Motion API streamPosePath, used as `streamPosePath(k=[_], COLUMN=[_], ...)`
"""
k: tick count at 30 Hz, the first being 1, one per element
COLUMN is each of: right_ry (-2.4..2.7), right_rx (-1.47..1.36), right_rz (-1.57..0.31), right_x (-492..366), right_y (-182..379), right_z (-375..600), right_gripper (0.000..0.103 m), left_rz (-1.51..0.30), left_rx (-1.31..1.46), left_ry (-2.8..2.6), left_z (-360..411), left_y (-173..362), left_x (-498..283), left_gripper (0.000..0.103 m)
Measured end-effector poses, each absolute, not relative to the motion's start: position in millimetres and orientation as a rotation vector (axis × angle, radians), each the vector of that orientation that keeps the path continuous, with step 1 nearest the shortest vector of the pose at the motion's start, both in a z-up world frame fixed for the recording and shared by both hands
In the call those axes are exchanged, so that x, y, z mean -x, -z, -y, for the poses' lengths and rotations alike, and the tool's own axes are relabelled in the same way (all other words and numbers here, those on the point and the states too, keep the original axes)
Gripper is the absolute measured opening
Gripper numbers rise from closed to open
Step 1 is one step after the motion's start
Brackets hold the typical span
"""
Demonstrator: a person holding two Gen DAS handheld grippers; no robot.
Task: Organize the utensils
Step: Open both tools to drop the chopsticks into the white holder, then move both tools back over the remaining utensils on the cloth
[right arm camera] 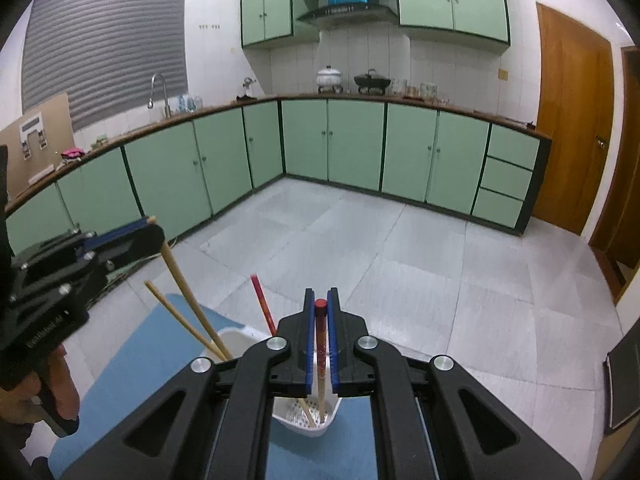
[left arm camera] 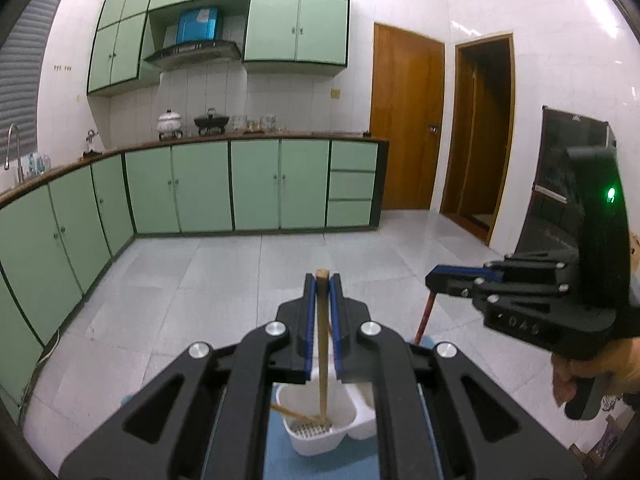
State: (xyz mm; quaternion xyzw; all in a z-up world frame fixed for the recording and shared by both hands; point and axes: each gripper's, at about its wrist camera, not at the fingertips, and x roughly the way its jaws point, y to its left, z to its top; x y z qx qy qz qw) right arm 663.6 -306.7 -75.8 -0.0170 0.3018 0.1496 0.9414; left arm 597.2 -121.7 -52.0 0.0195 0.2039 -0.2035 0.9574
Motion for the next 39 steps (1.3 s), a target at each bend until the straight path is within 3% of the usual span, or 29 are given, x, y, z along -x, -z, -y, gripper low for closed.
streamPosePath(k=[4, 8, 12, 21, 26, 32, 36, 39], right_ry=[-0.306, -0.320, -0.334, -0.324, -0.283, -0.247, -0.239, -0.225], right_rx=[0.019, -0.007, -0.032, -0.063, -0.076, -0.152, -0.168, -0.169], right_rz=[-0.610, -0.587, -0.553, -0.471, -0.481, -0.629, -0.726, -0.765], right_x=[-653.2, -634.5, -601.5, -472.1, -379.2, -282.3, -242.1, -224.8], right_y=[79.7, 69.4, 55.2, 60.5, 107.5, 200.7, 250.1, 270.8], right_z=[307.2, 311.5, 319.5, 336.9, 339.2, 327.8, 312.5, 308.0], right_gripper=[0.012, 0.012, 0.019, 0.021, 0.021, 0.022, 0.021, 0.021], left_rz=[-0.431, -0.423, -0.410, -0.401, -0.443, -0.553, -0.648, -0.706], left_rx=[-0.041, -0.040, -0.063, -0.055, -0.039, -0.004, 0.001, 0.020], left_ry=[0.401, 0.388, 0.388, 0.365, 0.321, 0.285, 0.284, 0.282], left_z=[114.4, 103.2, 93.3, 46.3, 18.6, 15.7, 33.2, 45.9], left_y=[62.0, 56.6, 41.7, 30.2, 72.2, 151.5, 205.1, 233.3], left_x=[-594.4, -579.8, -551.6, -434.7, -344.5, -254.9, -220.1, -210.8], left_gripper=[0.013, 0.036, 0.045, 0.061, 0.062, 0.061, 0.049, 0.049])
